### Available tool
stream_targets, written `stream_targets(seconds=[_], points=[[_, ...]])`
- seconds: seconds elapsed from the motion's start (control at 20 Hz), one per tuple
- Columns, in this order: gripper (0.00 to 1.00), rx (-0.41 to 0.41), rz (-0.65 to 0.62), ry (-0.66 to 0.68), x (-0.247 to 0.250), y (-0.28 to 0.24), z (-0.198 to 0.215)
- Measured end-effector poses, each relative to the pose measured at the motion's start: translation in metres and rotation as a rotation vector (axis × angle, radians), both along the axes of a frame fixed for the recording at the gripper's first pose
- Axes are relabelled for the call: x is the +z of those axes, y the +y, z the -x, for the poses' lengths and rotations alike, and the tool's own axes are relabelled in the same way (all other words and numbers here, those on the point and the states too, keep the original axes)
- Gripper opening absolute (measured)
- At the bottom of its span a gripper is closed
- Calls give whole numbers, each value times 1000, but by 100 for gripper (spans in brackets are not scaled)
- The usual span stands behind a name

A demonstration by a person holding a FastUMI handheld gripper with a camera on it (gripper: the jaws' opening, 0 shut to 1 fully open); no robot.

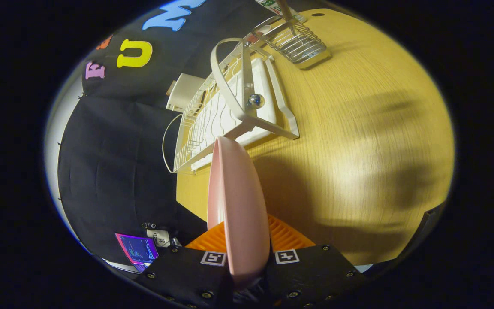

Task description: Take the plate from the dish rack, then take the spoon from the basket and place it into the plate.

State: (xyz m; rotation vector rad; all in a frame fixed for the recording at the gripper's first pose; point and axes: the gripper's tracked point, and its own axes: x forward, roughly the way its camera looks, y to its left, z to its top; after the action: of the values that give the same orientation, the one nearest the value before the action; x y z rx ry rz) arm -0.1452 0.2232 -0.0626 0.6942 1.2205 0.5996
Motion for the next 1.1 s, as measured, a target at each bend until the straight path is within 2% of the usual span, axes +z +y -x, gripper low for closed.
stream_targets(seconds=[0.25, 0.4, 0.5, 0.65, 0.7, 0.95, 1.1], points=[[27, 34, 29, 18, -21, -1, 4], [27, 22, 4, 42, -23, -4, 3], [31, 0, 12, 45, -26, -7, 5], [51, -43, 7, 58, -22, -17, 3], [54, -51, 22, 48, -21, -25, 2], [55, -99, 82, -39, -2, -63, -9], [54, -174, 74, -127, 34, -83, -29]])
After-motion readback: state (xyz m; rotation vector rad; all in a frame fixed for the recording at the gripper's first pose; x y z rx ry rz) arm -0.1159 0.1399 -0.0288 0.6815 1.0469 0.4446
